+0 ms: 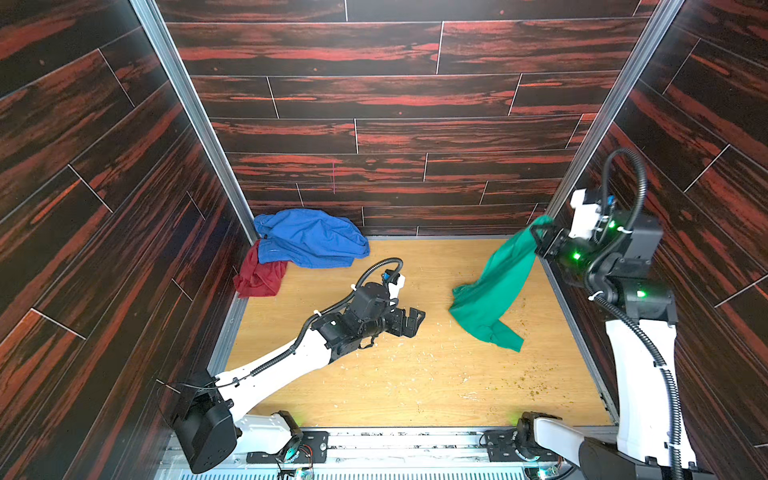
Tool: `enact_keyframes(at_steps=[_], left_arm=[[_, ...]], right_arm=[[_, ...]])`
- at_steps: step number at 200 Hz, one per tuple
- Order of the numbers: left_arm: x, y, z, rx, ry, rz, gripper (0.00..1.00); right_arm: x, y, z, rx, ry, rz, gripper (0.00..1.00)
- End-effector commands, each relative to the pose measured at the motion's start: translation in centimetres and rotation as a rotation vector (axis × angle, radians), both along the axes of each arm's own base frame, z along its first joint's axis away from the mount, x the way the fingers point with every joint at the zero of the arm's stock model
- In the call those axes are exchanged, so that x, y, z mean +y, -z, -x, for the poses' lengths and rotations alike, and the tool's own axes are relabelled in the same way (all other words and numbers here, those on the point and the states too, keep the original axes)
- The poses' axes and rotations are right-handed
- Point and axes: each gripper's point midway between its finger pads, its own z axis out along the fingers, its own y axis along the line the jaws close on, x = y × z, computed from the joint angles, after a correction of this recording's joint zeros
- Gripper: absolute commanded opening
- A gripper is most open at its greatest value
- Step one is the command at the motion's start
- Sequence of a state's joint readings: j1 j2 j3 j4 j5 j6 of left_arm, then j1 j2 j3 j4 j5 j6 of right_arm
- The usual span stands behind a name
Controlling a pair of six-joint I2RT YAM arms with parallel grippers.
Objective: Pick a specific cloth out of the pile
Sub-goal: 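Lower the green cloth onto the table with the right gripper and release, then grasp the green cloth again with the right gripper from above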
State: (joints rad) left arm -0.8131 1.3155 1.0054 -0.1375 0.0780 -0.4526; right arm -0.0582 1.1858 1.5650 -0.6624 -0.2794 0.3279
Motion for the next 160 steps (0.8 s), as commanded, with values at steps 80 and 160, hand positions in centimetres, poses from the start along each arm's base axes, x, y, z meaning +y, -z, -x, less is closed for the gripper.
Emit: enact_keyframes(at_steps=[80, 160], left_arm=[[-1.7, -2.5, -0.4, -0.040, 0.042, 0.034, 0.99], [-0.3, -2.2, -0.1, -0.056, 0.009, 0.000, 0.99]], right_arm=[[4.2, 15.7, -2.3, 0.428, -0.144, -0.035, 0.00], [12.2, 18.9, -8.2, 0.406, -0.385, -0.164, 0.00]])
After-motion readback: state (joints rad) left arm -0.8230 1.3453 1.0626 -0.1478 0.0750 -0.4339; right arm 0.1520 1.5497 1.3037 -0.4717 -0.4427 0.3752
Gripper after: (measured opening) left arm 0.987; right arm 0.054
